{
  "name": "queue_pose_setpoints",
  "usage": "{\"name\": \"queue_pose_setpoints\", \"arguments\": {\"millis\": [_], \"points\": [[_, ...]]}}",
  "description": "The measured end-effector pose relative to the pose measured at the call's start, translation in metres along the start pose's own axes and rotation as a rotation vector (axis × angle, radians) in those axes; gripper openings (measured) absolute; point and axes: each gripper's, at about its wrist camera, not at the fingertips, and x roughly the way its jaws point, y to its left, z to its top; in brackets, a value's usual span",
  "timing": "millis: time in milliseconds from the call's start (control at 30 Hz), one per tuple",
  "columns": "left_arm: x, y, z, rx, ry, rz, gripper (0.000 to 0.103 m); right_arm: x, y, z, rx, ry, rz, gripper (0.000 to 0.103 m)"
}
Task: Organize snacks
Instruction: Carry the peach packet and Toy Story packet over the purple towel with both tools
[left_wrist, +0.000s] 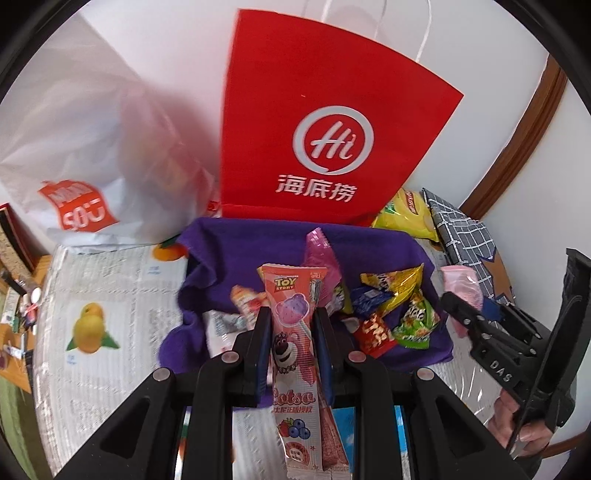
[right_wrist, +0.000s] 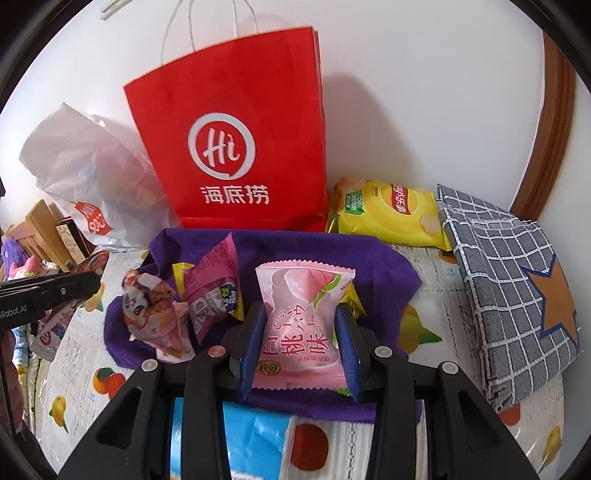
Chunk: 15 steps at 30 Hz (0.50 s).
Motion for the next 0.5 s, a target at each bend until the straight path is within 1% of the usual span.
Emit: {"name": "queue_pose_setpoints", "arguments": {"millis": [167, 500], "points": [[0.024, -0.014, 0.015, 0.009, 0.009, -0.02, 0.022, 0.02, -0.006, 0.008, 0.009, 0.016, 0.01, 0.039], [0.065, -0.025, 0.033, 0.011, 0.032, -0.012, 0.022, 0.053, -0.015, 0.01, -0.003, 0.053, 0.003, 0.039]]}}
